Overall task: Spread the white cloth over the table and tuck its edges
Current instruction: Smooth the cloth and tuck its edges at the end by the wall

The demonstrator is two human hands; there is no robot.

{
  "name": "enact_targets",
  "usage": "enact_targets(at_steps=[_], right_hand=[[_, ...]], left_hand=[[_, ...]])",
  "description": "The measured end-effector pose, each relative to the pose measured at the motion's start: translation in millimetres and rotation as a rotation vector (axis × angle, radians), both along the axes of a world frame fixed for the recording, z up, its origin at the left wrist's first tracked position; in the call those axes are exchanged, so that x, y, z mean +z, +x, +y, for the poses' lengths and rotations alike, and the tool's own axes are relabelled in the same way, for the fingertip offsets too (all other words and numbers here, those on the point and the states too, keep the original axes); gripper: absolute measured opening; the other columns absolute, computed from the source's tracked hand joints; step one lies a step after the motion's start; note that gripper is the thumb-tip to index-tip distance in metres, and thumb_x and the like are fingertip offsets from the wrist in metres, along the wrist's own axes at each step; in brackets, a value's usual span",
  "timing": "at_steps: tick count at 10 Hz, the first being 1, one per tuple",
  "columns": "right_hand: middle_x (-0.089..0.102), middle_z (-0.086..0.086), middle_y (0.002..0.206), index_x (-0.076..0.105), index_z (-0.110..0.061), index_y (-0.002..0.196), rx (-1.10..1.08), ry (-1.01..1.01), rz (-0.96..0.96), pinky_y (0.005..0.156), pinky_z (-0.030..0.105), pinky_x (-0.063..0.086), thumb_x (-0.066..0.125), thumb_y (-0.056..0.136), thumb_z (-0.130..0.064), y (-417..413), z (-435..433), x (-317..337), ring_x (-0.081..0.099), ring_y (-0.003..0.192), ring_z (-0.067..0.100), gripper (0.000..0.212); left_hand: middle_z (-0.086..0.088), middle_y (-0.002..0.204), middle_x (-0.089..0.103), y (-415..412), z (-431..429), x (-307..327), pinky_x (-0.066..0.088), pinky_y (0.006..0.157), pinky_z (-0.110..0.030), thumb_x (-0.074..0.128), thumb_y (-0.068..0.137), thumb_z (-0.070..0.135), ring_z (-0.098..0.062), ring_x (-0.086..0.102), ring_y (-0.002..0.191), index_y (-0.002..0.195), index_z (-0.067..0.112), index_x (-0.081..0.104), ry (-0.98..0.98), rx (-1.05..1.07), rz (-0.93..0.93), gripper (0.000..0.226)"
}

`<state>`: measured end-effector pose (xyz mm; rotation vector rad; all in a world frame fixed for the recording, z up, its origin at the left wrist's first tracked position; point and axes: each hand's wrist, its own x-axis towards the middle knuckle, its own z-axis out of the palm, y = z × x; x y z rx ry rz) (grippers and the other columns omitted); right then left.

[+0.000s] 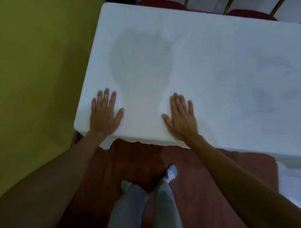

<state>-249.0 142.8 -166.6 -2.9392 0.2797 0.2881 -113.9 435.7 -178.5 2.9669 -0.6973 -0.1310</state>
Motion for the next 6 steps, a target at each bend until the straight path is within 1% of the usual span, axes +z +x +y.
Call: enact_targets(at_steps=[1, 2, 3, 4, 5, 6], right_hand=[[-0.001, 0.008, 0.173, 0.002, -0.011, 0.164, -0.173, -0.033, 0.129, 0.128, 0.053, 0.005, 0.006, 0.101, -0.068, -48.7, -87.8, 15.8, 0.001, 0.160, 0.024, 0.086], [-0.001, 0.011, 0.172, 0.001, -0.008, 0.163, -0.280, -0.003, 0.256, 0.128, 0.053, 0.009, -0.001, 0.092, -0.078, -98.2, -157.0, 40.2, 0.002, 0.159, 0.027, 0.100], [-0.004, 0.013, 0.172, 0.001, -0.006, 0.163, -0.284, 0.050, 0.297, 0.129, 0.051, 0.006, -0.002, 0.085, -0.084, -111.6, -170.9, 60.8, -0.001, 0.159, 0.028, 0.110], [-0.008, 0.008, 0.171, -0.002, -0.008, 0.163, -0.174, 0.089, 0.301, 0.129, 0.044, -0.001, -0.002, 0.088, -0.082, -79.2, -160.2, 96.0, -0.006, 0.159, 0.022, 0.105], [-0.005, 0.009, 0.172, 0.000, -0.007, 0.163, -0.114, 0.108, 0.217, 0.128, 0.043, -0.001, 0.008, 0.092, -0.075, -26.1, -159.1, 133.7, -0.005, 0.159, 0.023, 0.098], [-0.002, 0.011, 0.172, 0.002, -0.007, 0.163, -0.081, 0.124, 0.095, 0.128, 0.046, 0.002, 0.020, 0.101, -0.067, 33.0, -160.4, 194.0, -0.001, 0.159, 0.026, 0.089]], left_hand=[[-0.013, 0.168, 0.009, 3.1, -6.4, 11.7, 0.011, 0.124, -0.056, 0.025, 0.098, 0.058, -0.036, 0.005, 0.155, 0.161, 0.017, 0.013, 0.048, 0.020, 0.105, 0.077], [-0.012, 0.169, -0.003, 3.6, -18.8, 31.3, 0.010, 0.124, -0.057, 0.028, 0.100, 0.059, -0.038, -0.003, 0.155, 0.161, 0.017, 0.003, 0.155, 0.086, 0.275, 0.079], [-0.010, 0.168, -0.011, 4.3, -40.4, 50.6, 0.010, 0.123, -0.056, 0.030, 0.099, 0.066, -0.041, -0.008, 0.153, 0.161, 0.020, -0.002, 0.197, 0.167, 0.454, 0.084], [-0.008, 0.169, -0.008, 1.0, -68.6, 89.1, 0.007, 0.124, -0.055, 0.024, 0.099, 0.068, -0.037, -0.005, 0.155, 0.162, 0.024, -0.001, 0.209, 0.117, 0.523, 0.080], [-0.008, 0.169, -0.003, 10.0, -96.7, 137.9, 0.007, 0.124, -0.053, 0.023, 0.100, 0.068, -0.034, -0.002, 0.155, 0.162, 0.025, 0.002, 0.210, 0.059, 0.503, 0.078], [-0.008, 0.169, 0.001, 40.1, -118.4, 198.3, 0.009, 0.123, -0.052, 0.022, 0.100, 0.067, -0.034, 0.001, 0.155, 0.162, 0.025, 0.004, 0.166, 0.072, 0.419, 0.077]])
